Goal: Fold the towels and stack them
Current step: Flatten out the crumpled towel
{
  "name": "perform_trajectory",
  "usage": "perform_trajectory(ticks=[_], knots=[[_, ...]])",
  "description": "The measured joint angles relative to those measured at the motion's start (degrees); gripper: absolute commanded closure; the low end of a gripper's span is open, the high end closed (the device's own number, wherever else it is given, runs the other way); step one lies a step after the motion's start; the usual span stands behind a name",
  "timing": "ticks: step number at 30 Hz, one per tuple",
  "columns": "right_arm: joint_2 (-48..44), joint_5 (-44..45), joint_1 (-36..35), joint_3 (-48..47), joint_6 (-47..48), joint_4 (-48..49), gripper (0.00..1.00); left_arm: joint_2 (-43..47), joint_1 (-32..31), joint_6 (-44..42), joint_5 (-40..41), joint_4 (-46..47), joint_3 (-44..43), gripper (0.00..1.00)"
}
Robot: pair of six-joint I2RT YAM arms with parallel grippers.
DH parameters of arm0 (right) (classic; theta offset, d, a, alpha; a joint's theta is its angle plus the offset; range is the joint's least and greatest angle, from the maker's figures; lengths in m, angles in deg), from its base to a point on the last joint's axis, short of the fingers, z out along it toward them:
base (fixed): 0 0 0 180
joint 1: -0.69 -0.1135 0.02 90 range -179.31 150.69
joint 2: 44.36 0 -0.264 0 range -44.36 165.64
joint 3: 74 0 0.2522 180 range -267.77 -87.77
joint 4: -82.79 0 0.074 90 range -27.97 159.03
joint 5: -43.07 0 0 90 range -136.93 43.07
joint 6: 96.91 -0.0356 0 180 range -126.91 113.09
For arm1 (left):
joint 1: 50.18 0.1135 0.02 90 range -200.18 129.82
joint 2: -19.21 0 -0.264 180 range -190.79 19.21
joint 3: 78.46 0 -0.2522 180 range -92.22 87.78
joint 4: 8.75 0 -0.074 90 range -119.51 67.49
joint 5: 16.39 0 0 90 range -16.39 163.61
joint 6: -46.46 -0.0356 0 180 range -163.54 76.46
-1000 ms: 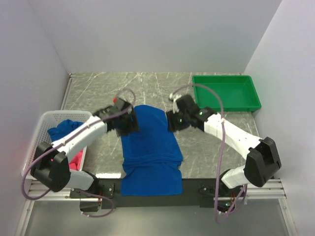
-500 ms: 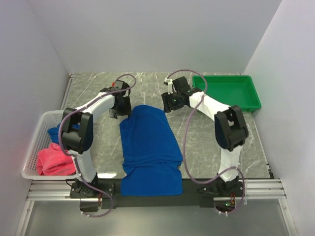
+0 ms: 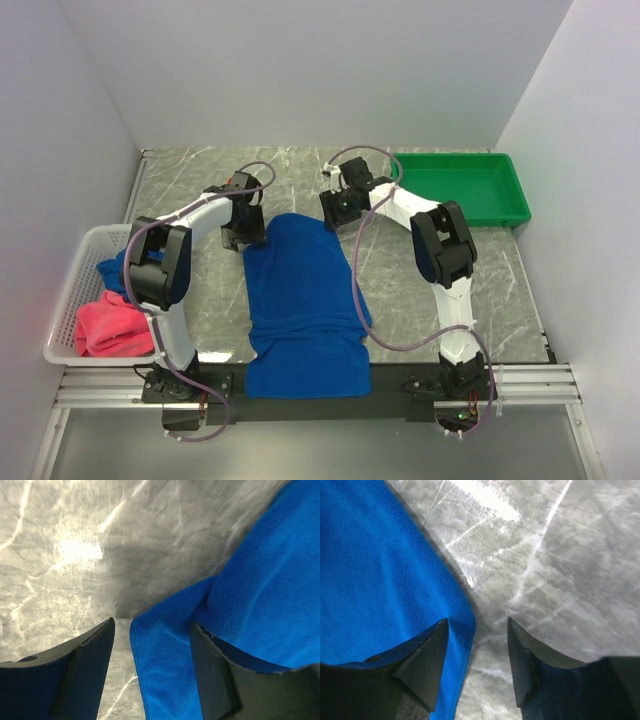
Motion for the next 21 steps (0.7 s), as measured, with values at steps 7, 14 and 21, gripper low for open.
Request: perform_trajectory(ticks=[7,14,21], knots=[[2.1,-2.6,0.0,-2.2,0.0,0.1,0.59,0.0,1.0,0.3,-2.2,1.4,2.9,0.35],[2.2,-3.8,-0.2,-2.2,0.2,0.0,0.90,0.5,1.2,0.7,-2.9,2.6,3.8,0.61],[2.0,-3.0,-0.3,-2.2,0.2,-0.1,1.00,0.5,1.1,0.8,-4.1,2.8,3.6,0.99]])
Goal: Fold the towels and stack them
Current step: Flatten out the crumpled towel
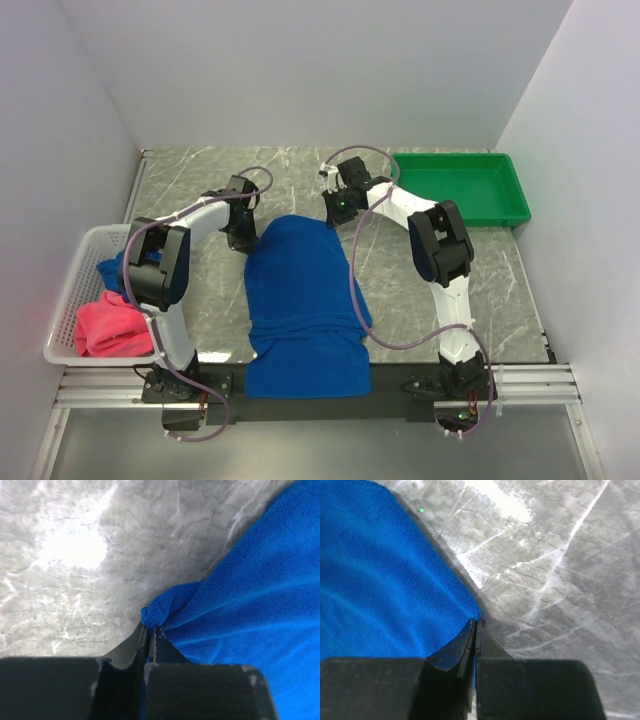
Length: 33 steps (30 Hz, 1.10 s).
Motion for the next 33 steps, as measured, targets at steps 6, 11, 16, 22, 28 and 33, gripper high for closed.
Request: perform_trajectory(ticks=[6,11,16,22,28,33], knots=[[-8.0,5.4,-0.8,4.5,0.6,-0.1,1.00,4.5,-0.5,1.5,3.4,-2.5,-0.8,0.97],[-24.0,9.6,-3.0,15.3,0.0,2.1,0.94,16.6,-5.5,6.4,7.0,-1.7,2.6,0.92],[-35.1,11.1,-7.6,28.0,-4.8,5.2,0.74,26.2,-14.5,15.3,5.9,2.2,19.0,0.74],[-42.2,9.0,-12.2,47.0,-11.3,2.5,0.64,35.5,-19.6,24.6,3.1,-0.6,34.7,0.42],[-50.6,8.0,-11.9,50.5,-12.1,-1.3,0.59,45.2,-20.1,27.0,3.3,-1.0,32.7,0.35],[-48.0,8.0,-10.0,45.2,-11.5,0.9,0.53,38.7,-18.6,25.3,4.2,0.2,28.8,0.38]])
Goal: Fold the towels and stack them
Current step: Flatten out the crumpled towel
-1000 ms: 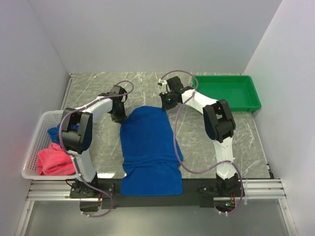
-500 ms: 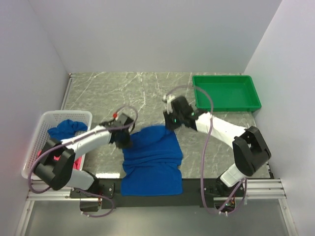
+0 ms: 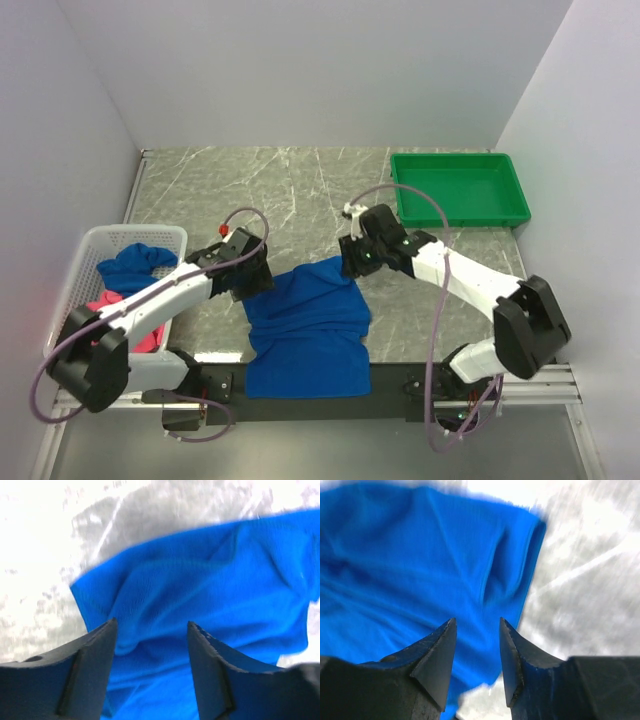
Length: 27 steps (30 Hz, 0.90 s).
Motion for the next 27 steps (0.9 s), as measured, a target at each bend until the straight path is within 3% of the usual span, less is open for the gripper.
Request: perform_trajectory(ticks=[6,13,27], knots=[[10.0,-0.6,0.8,-9.2,1.1,3.1,0.54,-7.7,2.3,-2.3,0.1,2.3,-2.7,0.41],[18.8,-1.2,0.8,-11.4,1.0,4.3,0.55,-12.5,2.3,-3.9,0.0,4.0,-3.6,0.44],[22.1,-3.0,0.8,-11.0,-2.3,6.4,0.61,-12.6,2.3,-3.9,-0.5,5.6,-1.3,0.44]])
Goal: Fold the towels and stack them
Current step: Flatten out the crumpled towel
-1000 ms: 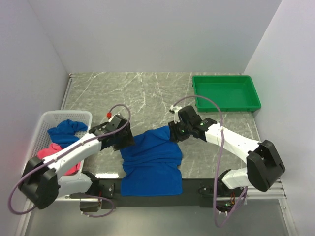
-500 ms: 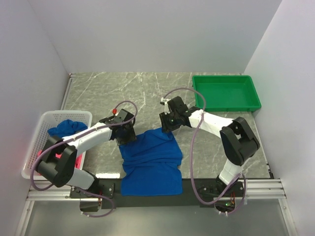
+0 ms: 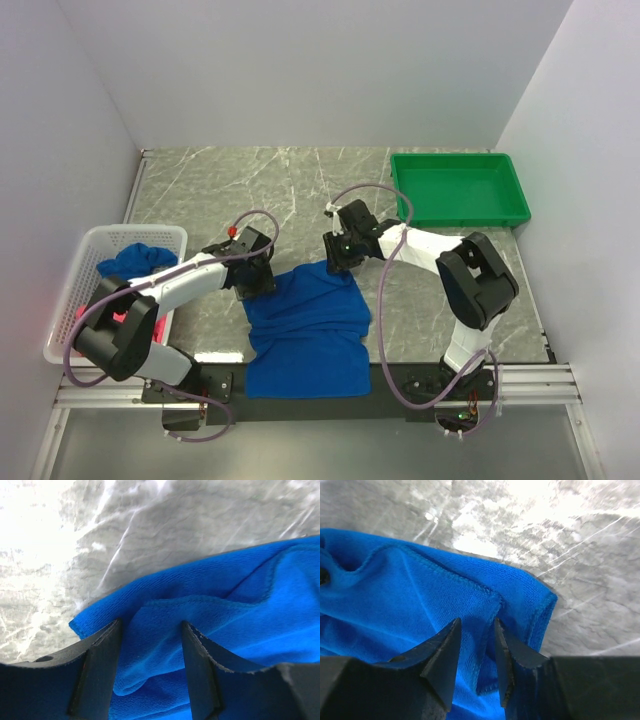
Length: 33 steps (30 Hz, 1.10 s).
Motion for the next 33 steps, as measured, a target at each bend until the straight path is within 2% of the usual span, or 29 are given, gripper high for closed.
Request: perform_trajectory(ticks=[12,21,30,31,33], knots=[[1.9,-0.1,0.0,0.1,-1.5,0.2,0.64,1.0,0.0,0.0,-0.4,0.0,1.1,0.44],[1.9,4.9,-0.2,0.1,-1.8,-0.3,0.64,1.0,0.0,0.0,-0.6,0.2,1.1,0.44],[1.9,3.7,-1.1,0.8,-1.6,0.7,0.85,1.0,0.0,0.2,-0.7,0.8,1.8,0.44],[1.9,3.3,-1.2,0.8,-1.6,0.8,0.92,1.0,0.0,0.2,-0.7,0.8,1.8,0.44],[1.9,2.5,-1.5,0.8,-1.5,0.8,0.98,1.0,0.0,0.2,-0.7,0.8,1.8,0.44]])
